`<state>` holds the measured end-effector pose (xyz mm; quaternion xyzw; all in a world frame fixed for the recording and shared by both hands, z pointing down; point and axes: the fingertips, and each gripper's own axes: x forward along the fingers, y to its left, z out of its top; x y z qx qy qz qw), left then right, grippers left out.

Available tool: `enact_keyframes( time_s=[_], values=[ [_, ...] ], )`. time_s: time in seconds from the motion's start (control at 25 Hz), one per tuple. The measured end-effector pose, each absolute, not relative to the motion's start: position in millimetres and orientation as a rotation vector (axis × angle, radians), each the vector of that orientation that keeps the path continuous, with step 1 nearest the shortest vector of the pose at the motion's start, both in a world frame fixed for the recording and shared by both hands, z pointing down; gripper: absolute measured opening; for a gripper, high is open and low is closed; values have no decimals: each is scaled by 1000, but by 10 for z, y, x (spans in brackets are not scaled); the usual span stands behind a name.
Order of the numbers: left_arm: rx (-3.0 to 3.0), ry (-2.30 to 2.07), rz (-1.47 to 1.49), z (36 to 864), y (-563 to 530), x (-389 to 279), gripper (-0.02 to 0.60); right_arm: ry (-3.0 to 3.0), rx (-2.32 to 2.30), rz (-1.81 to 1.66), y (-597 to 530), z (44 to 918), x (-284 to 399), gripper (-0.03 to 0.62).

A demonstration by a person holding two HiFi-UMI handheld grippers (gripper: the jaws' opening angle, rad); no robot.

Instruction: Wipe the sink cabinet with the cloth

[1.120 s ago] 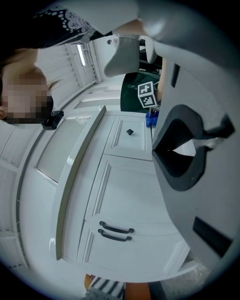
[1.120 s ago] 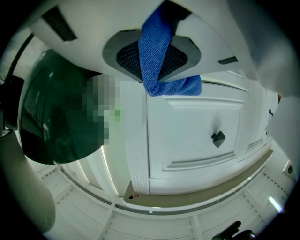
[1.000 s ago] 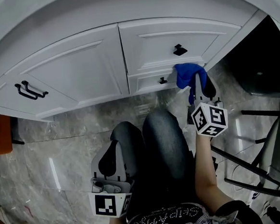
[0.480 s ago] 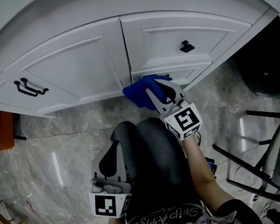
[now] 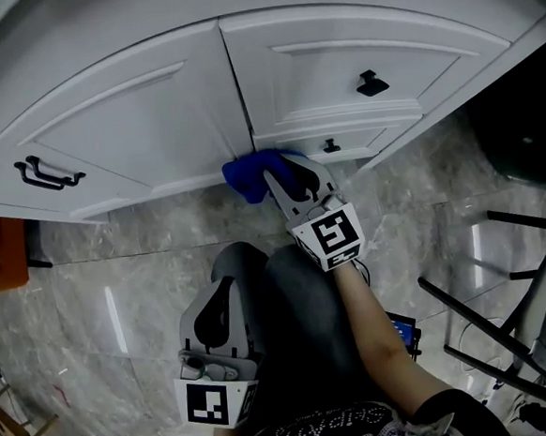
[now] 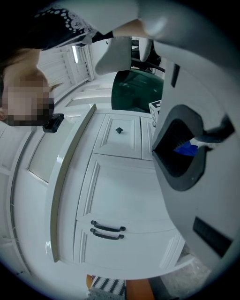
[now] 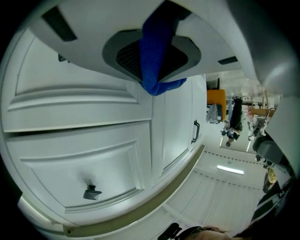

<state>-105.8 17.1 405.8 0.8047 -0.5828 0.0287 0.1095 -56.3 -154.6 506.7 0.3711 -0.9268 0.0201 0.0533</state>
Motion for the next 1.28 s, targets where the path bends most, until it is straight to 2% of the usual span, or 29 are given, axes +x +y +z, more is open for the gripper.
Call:
enact_keyframes(
  time_s=[0.72,1.08,1.28],
  values=[
    [2377,-1709,70,4115,145,-1154,3,-2699,1199,-12,-1619,5108,-447,106],
    [2400,-1642,39,4139,137,-1068,3,-2539,1508,94,-1797,5122,210,106],
    [2422,-1618,40,4130,133,-1015,3,-2548,1526,63,-1766,5035,337,106]
  ],
)
